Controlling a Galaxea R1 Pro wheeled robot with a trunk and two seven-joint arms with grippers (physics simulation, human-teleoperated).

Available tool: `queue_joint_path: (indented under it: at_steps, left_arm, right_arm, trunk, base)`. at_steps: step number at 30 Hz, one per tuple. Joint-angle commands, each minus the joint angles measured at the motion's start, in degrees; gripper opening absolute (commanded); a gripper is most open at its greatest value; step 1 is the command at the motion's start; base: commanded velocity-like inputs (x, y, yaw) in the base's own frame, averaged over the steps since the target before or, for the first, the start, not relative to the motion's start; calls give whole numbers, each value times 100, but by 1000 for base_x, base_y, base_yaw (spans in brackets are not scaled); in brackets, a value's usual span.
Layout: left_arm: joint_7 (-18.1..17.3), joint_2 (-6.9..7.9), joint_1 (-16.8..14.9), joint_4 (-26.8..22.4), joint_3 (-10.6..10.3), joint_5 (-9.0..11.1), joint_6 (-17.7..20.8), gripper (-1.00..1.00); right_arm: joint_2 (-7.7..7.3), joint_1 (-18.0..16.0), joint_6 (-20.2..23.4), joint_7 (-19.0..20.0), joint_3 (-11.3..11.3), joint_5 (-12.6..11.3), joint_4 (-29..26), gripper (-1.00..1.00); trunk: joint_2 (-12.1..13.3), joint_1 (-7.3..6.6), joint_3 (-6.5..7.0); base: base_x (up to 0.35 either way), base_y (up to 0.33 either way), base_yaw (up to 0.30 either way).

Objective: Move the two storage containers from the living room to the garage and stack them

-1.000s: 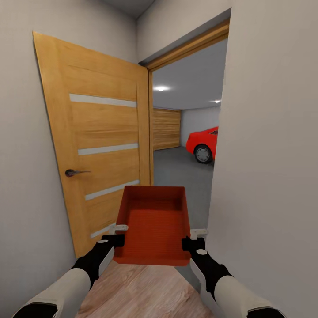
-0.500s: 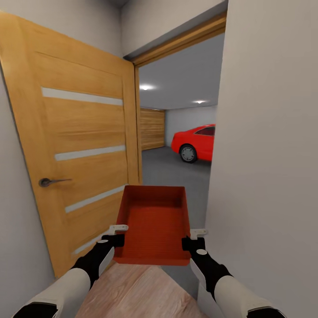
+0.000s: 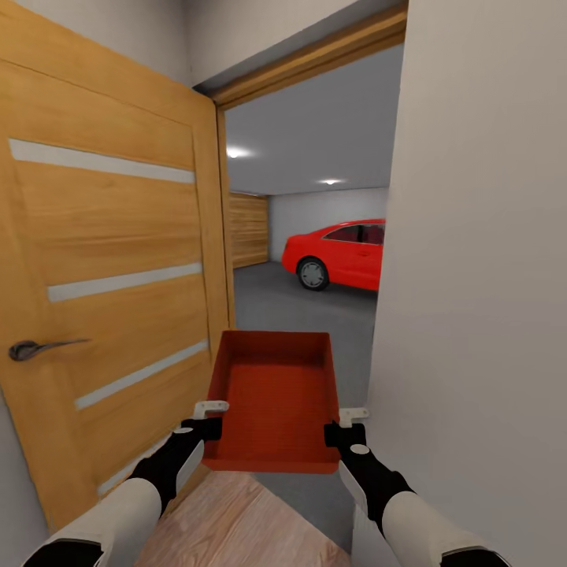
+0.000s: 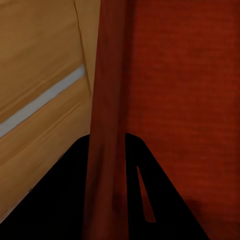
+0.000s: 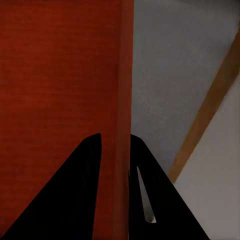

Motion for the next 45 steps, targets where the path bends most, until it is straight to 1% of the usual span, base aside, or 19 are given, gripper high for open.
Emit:
queue_joint_path:
  at_steps: [1, 13, 34, 41, 45]
  left_arm:
    - [61, 50, -6, -37, 119, 7, -6, -100]
    - [61, 44, -5, -37, 119, 7, -6, -100]
    - [61, 42, -5, -37, 119, 7, -6, -100]
    - [61, 42, -5, -37, 119, 7, -6, -100]
    - [61, 45, -6, -37, 119, 7, -6, -100]
  right_arm:
    - [-100, -4, -7, -55, -61, -46, 20, -100]
    - [-104, -3, -24, -58, -64, -46, 19, -100]
    - [-98, -4, -25, -55, -63, -46, 20, -100]
    - [-107, -5, -26, -51, -66, -46, 19, -100]
    - [-103, -6, -25, -54, -65, -46, 19, -100]
  trunk:
    - [-5, 4, -8]
    - [-5, 4, -8]
    - [-5, 4, -8]
    - [-5, 4, -8]
    - [-5, 4, -8]
  base:
    - [293, 192, -62]
    - [296, 186, -27]
    - [298, 179, -268]
    - [298, 179, -61]
    - [299, 179, -171]
